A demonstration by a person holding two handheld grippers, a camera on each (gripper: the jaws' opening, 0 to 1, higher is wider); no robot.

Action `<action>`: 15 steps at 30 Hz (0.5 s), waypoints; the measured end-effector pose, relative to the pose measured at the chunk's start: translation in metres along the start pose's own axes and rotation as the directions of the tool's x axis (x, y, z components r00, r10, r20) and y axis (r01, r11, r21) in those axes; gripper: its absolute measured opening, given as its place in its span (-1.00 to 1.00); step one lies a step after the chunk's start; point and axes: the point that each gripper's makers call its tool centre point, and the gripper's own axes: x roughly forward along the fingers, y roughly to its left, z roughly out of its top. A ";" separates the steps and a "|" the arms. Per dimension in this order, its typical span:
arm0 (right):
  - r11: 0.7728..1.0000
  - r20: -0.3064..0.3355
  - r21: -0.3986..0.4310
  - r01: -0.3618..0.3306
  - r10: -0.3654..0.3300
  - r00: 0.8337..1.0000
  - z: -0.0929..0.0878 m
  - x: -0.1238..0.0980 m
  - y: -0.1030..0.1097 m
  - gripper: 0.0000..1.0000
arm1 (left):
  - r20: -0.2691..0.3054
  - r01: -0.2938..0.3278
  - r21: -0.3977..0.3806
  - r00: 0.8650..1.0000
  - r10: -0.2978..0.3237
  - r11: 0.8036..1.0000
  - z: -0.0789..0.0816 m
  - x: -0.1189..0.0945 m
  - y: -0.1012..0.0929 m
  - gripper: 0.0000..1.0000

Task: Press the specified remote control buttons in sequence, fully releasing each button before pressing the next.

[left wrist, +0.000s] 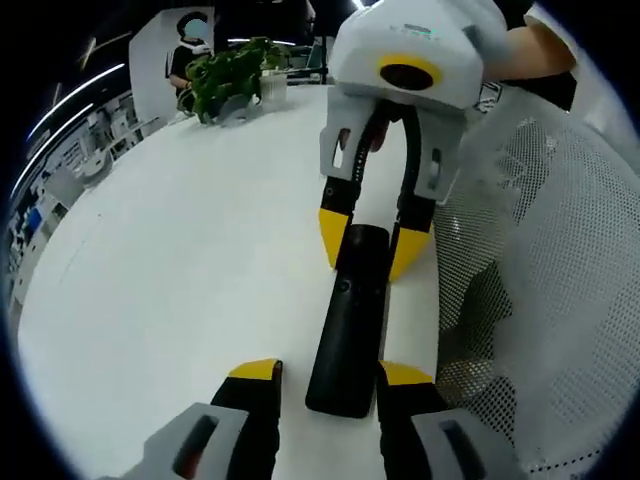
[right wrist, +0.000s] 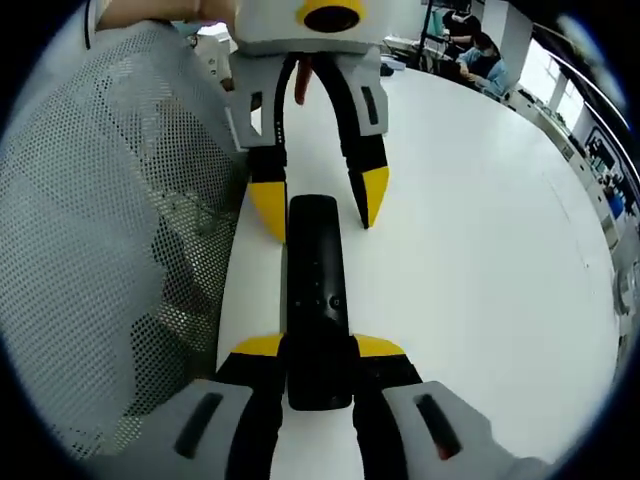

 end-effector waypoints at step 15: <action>1.000 0.014 -0.001 0.015 -0.015 1.000 -0.003 -0.002 -0.003 -0.51 | -0.005 0.009 0.069 1.000 -0.009 0.998 0.002 -0.001 -0.007 -0.50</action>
